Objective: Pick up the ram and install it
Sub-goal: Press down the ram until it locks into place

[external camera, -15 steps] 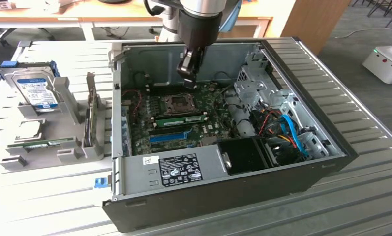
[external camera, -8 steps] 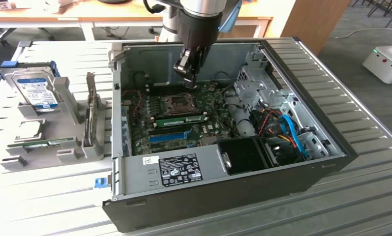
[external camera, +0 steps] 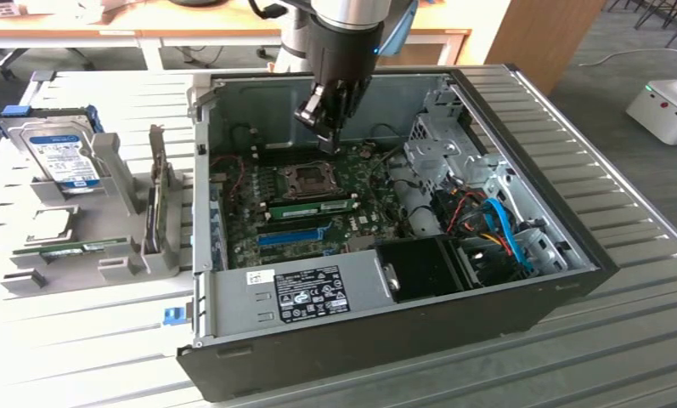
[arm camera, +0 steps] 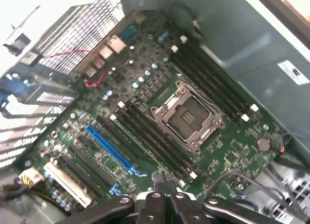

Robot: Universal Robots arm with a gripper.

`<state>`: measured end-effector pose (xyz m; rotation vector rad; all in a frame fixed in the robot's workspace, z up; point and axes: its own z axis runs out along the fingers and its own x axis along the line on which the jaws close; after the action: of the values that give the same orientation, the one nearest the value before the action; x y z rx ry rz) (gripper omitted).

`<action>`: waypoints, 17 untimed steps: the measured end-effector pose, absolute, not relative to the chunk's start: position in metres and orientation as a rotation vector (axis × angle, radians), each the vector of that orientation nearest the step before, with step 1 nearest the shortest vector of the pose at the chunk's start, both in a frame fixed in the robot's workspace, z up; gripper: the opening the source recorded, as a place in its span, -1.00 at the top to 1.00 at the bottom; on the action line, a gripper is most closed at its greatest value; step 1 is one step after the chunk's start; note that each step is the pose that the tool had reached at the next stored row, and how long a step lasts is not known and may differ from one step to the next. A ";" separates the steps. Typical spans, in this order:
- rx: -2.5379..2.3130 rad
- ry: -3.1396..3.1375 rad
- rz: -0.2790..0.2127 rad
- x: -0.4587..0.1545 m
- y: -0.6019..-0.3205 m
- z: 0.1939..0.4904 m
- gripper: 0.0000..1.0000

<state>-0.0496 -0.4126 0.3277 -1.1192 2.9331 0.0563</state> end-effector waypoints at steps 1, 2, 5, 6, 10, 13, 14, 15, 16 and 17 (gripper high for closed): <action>-1.094 2.942 0.056 -0.050 -0.413 0.328 0.79; -1.067 2.952 0.056 -0.050 -0.413 0.328 0.79; -0.988 2.978 0.056 -0.050 -0.413 0.327 0.79; -0.962 2.987 0.056 -0.050 -0.413 0.327 0.79; -0.855 3.017 0.056 -0.050 -0.413 0.327 0.79; -0.775 3.038 0.056 -0.050 -0.413 0.327 0.79; -0.748 3.044 0.055 -0.050 -0.413 0.327 0.79; -0.721 3.051 0.055 -0.050 -0.413 0.327 0.79; -0.693 3.057 0.055 -0.050 -0.413 0.326 0.79; -0.666 3.062 0.055 -0.050 -0.413 0.326 0.79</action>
<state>-0.0496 -0.4126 0.3264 -0.6665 3.0624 0.0551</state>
